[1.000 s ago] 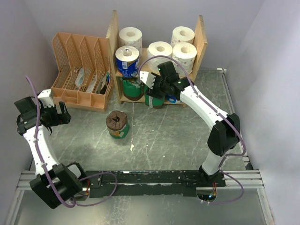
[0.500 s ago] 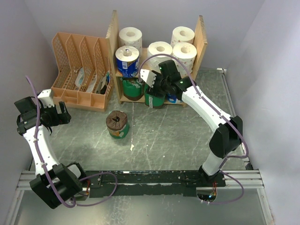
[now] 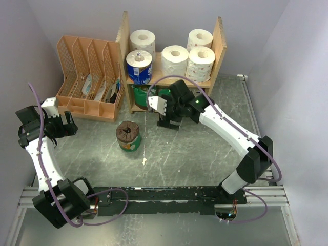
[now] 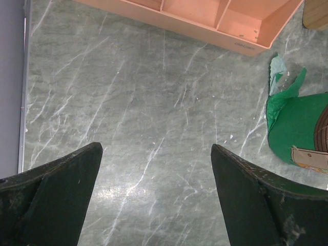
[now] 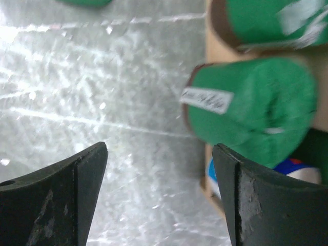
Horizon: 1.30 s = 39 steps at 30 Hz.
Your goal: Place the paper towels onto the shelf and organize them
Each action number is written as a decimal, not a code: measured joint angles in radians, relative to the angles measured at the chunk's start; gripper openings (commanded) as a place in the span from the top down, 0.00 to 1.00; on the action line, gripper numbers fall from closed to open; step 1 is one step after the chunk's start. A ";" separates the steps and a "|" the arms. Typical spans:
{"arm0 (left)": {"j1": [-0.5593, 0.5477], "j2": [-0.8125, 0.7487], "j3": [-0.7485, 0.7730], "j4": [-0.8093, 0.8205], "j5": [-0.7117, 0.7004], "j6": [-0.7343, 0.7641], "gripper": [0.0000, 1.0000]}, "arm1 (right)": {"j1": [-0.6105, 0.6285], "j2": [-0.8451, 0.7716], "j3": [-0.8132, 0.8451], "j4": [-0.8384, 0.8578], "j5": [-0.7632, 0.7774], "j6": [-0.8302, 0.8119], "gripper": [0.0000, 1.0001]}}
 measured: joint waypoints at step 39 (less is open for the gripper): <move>0.000 0.006 0.000 0.000 -0.004 0.000 0.00 | -0.086 0.074 -0.321 0.363 0.078 0.047 0.00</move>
